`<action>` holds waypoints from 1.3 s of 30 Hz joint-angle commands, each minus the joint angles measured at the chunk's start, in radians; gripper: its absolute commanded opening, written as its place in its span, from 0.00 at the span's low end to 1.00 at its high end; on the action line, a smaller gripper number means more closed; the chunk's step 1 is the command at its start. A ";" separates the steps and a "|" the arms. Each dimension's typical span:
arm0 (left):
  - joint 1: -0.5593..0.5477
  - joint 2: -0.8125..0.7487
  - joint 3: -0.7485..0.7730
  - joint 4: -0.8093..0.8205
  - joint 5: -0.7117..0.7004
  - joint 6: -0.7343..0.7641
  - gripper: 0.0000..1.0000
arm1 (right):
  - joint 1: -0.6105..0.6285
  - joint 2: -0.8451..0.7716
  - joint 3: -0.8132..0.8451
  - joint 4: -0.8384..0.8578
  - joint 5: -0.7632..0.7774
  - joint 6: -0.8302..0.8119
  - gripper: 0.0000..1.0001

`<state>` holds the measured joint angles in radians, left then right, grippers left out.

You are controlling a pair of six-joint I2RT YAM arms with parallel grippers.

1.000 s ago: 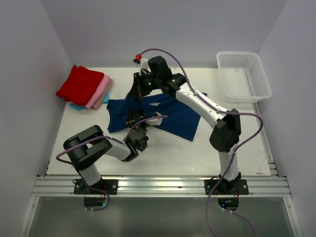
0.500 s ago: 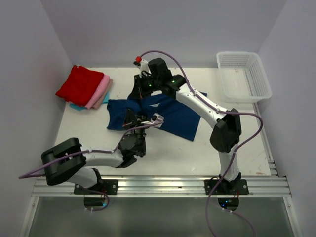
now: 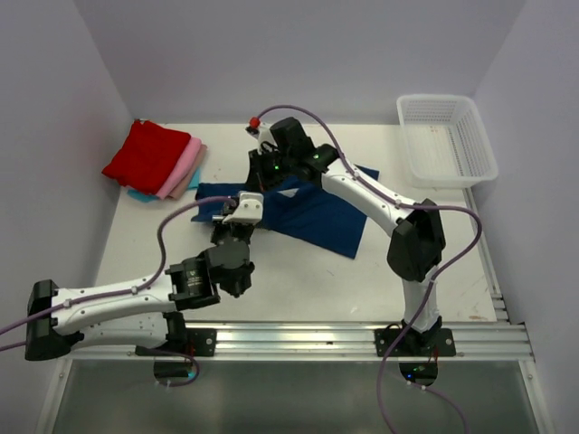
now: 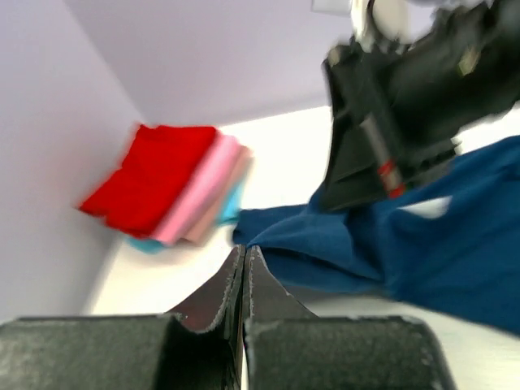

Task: Fold and stack the t-shirts
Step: Fold the flattened tshirt in 1/3 of the way

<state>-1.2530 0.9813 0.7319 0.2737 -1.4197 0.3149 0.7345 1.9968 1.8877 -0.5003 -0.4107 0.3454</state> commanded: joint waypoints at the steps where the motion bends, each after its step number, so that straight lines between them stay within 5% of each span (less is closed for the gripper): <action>1: -0.028 0.000 0.260 -1.041 0.024 -0.949 0.00 | -0.018 -0.090 -0.091 -0.006 0.079 -0.023 0.00; 11: -0.063 0.158 0.414 -1.410 0.168 -1.184 0.00 | -0.015 -0.231 -0.390 0.095 0.089 0.007 0.00; 19: -0.071 0.085 0.359 -1.377 0.235 -1.209 0.00 | -0.012 -0.297 -0.472 0.101 0.033 0.026 0.00; 21: -0.071 0.053 0.330 -1.341 0.274 -1.188 0.00 | 0.000 -0.329 -0.499 0.095 0.018 0.033 0.21; 23: -0.071 0.021 0.307 -1.303 0.307 -1.169 0.00 | 0.017 -0.363 -0.527 0.060 0.018 0.033 0.61; 24: -0.071 0.011 0.302 -1.292 0.350 -1.157 0.00 | 0.023 -0.374 -0.538 0.045 0.016 0.030 0.99; 26: -0.071 -0.012 0.282 -1.260 0.414 -1.148 0.00 | 0.023 -0.412 -0.587 -0.007 0.048 0.032 0.99; 30: -0.071 -0.038 0.244 -1.216 0.476 -1.139 0.00 | 0.017 -0.553 -0.696 -0.073 0.420 0.052 0.99; 36: -0.071 -0.026 0.204 -1.196 0.501 -1.160 0.00 | -0.009 -0.605 -0.866 -0.074 0.624 0.110 0.99; 37: -0.072 -0.021 0.201 -1.191 0.501 -1.162 0.00 | -0.027 -0.610 -0.892 -0.028 0.603 0.109 0.56; 38: -0.072 -0.021 0.190 -1.191 0.499 -1.168 0.00 | -0.047 -0.610 -0.942 0.001 0.575 0.113 0.01; 39: -0.071 -0.024 0.187 -1.190 0.498 -1.171 0.00 | -0.064 -0.601 -0.953 -0.003 0.581 0.148 0.00</action>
<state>-1.3182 0.9585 0.9337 -0.9665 -0.9272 -0.8284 0.7078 1.4048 1.0004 -0.5362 0.0822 0.4290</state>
